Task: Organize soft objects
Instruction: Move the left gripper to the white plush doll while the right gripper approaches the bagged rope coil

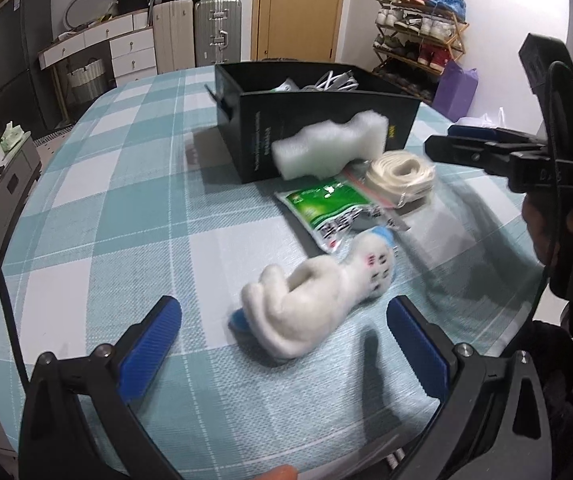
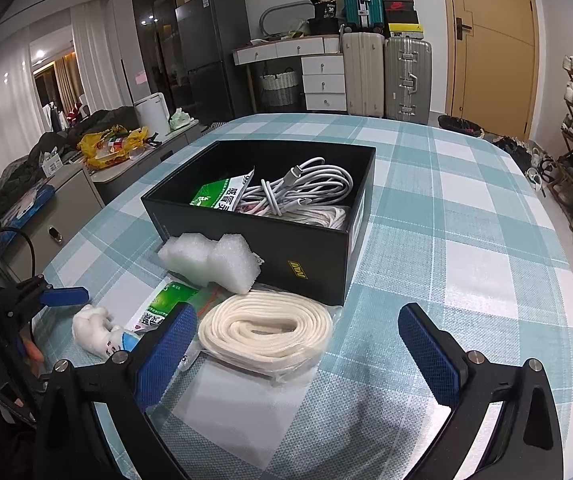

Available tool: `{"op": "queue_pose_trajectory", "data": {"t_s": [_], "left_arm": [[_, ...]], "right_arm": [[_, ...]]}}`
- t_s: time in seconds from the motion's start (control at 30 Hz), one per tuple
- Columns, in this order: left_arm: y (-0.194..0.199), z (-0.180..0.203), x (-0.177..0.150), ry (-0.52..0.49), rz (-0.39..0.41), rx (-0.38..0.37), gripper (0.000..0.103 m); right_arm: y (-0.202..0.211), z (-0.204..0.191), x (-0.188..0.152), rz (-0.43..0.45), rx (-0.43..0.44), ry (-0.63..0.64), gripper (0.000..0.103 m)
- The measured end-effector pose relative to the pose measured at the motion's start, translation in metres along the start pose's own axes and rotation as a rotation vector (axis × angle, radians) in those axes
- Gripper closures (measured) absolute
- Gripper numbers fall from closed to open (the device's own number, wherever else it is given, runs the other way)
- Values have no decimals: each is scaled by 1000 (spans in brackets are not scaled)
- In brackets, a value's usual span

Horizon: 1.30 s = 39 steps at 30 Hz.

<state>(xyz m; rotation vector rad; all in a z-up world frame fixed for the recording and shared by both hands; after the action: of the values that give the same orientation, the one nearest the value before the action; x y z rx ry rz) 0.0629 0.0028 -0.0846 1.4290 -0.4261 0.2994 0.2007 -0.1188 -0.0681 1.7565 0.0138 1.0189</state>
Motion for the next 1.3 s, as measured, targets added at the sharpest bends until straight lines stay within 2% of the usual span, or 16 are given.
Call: {"op": "queue_pose_trajectory", "data": {"t_s": [0.1,0.47,0.73,1.03,1.3], "left_arm": [[-3,-7,-2,11,-17,15,0],[-4,-25,1,73,-3,47,0],[-5,-39,4,127,9,70,0],[3,-17,6,68,34,-41,0],[-1,2,10,28,21,-50,0]], "right_arm": [[0,0,0,-1,-1,-1,1],[-9,-4,-3,-28,8,9,1],[-23,-11,-8,-79,12,14,1],[-38,-14,-8,-122,0,-11,1],[-44,-20,-6,-135,-12,-3,1]]}}
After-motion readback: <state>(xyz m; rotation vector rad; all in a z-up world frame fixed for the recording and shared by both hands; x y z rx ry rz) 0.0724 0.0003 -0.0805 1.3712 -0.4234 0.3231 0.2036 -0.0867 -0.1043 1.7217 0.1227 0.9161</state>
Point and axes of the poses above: each gripper's, at about its wrist camera, not at the fingertips, and y roughly against the way its jaws point, z to its right, x to its top, the point moved 8 cm from there along -y, roughly the way its jaws point, and after that the axes turned 13 degrees about -z, right-handed, at the moved point
